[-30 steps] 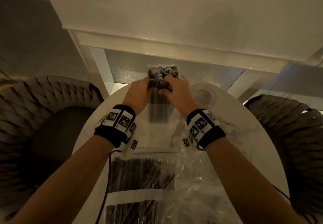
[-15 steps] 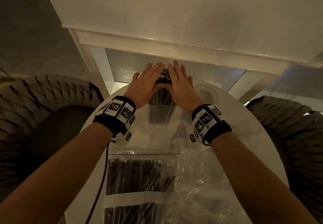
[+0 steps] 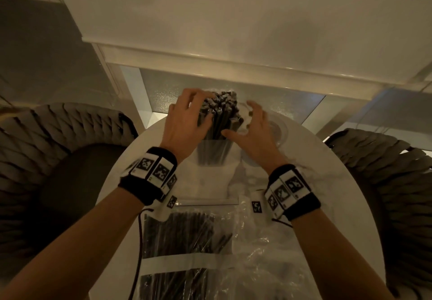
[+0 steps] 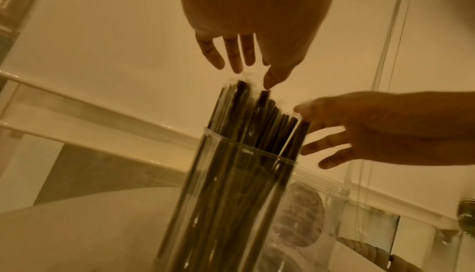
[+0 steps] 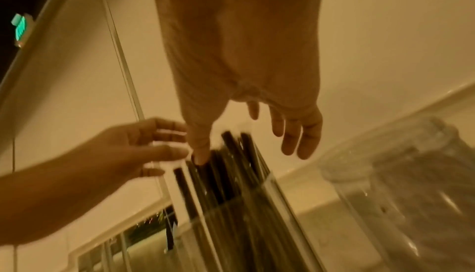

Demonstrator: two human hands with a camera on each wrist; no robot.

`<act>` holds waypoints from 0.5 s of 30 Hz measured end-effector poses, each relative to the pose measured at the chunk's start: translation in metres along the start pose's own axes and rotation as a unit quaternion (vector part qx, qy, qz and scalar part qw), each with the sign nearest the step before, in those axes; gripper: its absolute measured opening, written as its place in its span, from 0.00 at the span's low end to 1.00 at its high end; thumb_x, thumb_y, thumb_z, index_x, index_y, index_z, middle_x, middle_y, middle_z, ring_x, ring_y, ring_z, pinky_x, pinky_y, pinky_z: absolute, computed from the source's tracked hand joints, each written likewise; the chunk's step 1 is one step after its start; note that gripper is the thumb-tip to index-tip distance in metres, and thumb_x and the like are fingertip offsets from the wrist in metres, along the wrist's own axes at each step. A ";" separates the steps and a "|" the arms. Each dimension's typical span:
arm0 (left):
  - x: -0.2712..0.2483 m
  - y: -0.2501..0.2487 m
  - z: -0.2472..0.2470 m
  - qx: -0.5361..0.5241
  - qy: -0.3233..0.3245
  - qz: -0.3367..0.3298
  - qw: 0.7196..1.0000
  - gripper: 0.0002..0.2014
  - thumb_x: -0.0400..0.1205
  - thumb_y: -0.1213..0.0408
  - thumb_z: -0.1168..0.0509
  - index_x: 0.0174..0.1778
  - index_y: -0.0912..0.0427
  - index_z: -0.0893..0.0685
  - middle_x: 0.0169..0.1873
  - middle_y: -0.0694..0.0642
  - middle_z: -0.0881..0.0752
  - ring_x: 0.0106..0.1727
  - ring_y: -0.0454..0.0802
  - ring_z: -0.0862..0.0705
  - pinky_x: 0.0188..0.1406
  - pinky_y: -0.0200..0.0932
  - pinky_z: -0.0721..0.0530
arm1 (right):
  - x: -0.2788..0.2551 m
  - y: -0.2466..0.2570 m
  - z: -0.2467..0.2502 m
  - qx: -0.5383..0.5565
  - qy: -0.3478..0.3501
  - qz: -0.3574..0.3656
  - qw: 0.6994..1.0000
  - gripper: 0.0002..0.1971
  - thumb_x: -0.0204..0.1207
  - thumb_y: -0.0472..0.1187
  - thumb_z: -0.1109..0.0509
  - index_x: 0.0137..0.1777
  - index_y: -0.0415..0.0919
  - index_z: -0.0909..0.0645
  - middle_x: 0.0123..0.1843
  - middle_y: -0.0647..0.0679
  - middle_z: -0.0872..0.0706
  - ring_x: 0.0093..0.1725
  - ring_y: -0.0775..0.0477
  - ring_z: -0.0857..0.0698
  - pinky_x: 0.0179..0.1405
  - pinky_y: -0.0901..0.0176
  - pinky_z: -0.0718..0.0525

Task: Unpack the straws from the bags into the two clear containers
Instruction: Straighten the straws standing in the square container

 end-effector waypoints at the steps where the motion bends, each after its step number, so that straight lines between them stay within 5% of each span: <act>1: -0.001 -0.001 -0.003 0.012 0.006 0.008 1.000 0.24 0.75 0.59 0.33 0.68 0.54 0.26 0.64 0.58 0.25 0.60 0.55 0.21 0.56 0.61 0.19 | 0.002 -0.005 -0.007 0.001 -0.010 -0.025 1.000 0.38 0.68 0.44 0.20 0.74 0.38 0.35 0.71 0.38 0.29 0.69 0.42 0.26 0.65 0.52 0.23; 6: 0.000 0.009 -0.011 0.018 0.034 0.055 0.998 0.31 0.73 0.58 0.27 0.72 0.54 0.29 0.67 0.63 0.28 0.60 0.61 0.23 0.58 0.60 0.19 | 0.020 0.002 -0.011 -0.071 -0.017 -0.008 0.997 0.13 0.76 0.42 0.28 0.55 0.33 0.17 0.48 0.43 0.15 0.46 0.48 0.20 0.34 0.69 0.34; 12: 0.006 0.024 -0.018 -0.010 0.068 0.037 0.997 0.28 0.75 0.64 0.29 0.72 0.56 0.27 0.67 0.62 0.26 0.64 0.63 0.23 0.63 0.64 0.22 | 0.046 0.027 -0.009 -0.143 0.157 0.053 0.976 0.10 0.71 0.41 0.24 0.49 0.35 0.12 0.43 0.43 0.13 0.45 0.46 0.15 0.41 0.62 0.24; 15: 0.007 0.027 -0.020 -0.028 0.069 0.042 0.996 0.27 0.76 0.65 0.30 0.73 0.57 0.26 0.68 0.62 0.26 0.65 0.62 0.24 0.65 0.63 0.23 | 0.046 0.023 -0.020 -0.130 0.177 0.044 0.975 0.11 0.70 0.38 0.23 0.49 0.34 0.12 0.45 0.42 0.12 0.47 0.44 0.14 0.44 0.59 0.21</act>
Point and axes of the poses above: each hand's wrist, its own x-axis towards the middle knuckle, its own z-axis out of the back of the hand, y = z × x, the point moved 4 cm from there along x, towards the middle knuckle
